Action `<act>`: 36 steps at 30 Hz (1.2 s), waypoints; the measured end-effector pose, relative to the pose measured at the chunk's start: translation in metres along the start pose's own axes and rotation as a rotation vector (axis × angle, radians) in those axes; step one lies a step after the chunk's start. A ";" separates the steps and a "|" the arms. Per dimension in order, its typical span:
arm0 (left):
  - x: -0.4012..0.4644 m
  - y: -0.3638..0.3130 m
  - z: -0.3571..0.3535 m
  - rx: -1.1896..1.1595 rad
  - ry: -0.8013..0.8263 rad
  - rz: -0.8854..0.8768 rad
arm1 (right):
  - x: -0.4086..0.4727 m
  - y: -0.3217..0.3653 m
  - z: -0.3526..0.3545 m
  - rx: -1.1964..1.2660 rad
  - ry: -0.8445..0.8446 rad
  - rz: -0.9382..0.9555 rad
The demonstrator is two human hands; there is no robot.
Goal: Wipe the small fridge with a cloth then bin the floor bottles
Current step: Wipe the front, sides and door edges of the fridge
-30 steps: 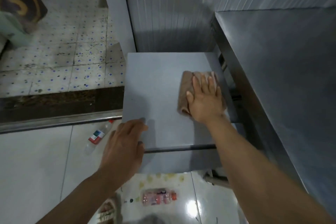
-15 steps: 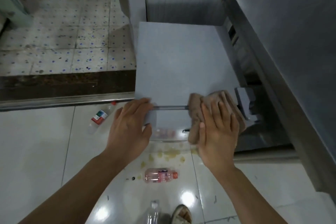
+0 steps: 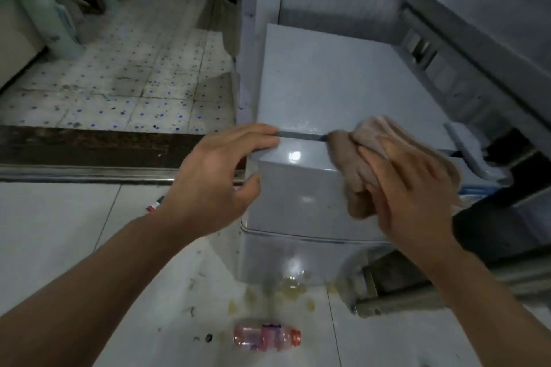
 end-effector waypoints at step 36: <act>-0.091 0.058 -0.084 -0.235 -0.338 0.050 | -0.041 0.104 -0.170 -0.374 -0.176 0.511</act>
Point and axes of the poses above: each hand's wrist, its own x-axis towards the middle knuckle, its own z-axis out of the back of the hand, y = z × x, the point moved 1 cm from there along x, towards the middle knuckle, and after that the axes turned 9 degrees about y, right-handed, at the moved point
